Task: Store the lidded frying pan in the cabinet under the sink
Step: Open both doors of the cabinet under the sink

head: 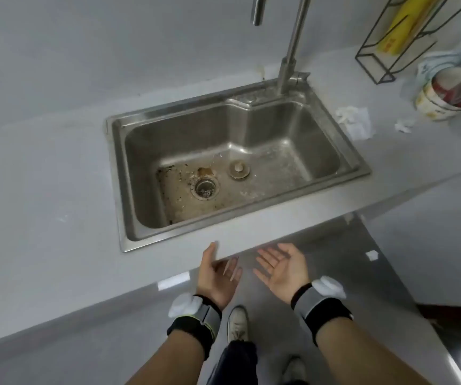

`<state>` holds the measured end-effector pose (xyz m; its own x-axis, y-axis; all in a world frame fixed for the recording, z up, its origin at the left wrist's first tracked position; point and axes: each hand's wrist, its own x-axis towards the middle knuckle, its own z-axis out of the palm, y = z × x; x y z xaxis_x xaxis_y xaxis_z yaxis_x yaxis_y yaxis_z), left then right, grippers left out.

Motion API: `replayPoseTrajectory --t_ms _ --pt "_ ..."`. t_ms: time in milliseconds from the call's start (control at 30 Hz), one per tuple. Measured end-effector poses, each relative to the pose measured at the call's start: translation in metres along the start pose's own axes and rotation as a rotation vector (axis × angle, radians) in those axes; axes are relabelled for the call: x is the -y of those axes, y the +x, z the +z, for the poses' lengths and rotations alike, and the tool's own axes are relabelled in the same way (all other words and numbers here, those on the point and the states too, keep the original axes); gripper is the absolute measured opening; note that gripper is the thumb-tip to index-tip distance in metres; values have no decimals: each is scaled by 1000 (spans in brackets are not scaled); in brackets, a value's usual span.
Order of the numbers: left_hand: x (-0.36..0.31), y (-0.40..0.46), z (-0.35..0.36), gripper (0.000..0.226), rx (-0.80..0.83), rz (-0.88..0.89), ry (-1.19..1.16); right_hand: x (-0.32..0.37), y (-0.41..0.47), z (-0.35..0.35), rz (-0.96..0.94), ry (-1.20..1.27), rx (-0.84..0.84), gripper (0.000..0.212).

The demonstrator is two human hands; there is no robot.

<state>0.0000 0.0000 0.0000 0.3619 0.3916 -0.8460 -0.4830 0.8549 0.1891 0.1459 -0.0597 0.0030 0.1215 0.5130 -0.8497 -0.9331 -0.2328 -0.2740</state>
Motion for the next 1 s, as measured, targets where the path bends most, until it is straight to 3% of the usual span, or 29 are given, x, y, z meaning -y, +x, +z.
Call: replayPoseTrajectory --t_ms 100,233,500,733,1000 --pt "-1 7 4 46 -12 25 -73 6 18 9 58 42 9 15" --pt "5 9 7 19 -41 61 -46 6 28 9 79 87 6 16" --pt "27 9 -8 6 -94 88 63 6 23 -17 135 -114 62 16" --pt "56 -2 -38 4 -174 124 255 3 -3 -49 128 -231 42 15" --pt "80 -27 -83 49 -331 106 548 1 -20 -88 136 -320 20 15"
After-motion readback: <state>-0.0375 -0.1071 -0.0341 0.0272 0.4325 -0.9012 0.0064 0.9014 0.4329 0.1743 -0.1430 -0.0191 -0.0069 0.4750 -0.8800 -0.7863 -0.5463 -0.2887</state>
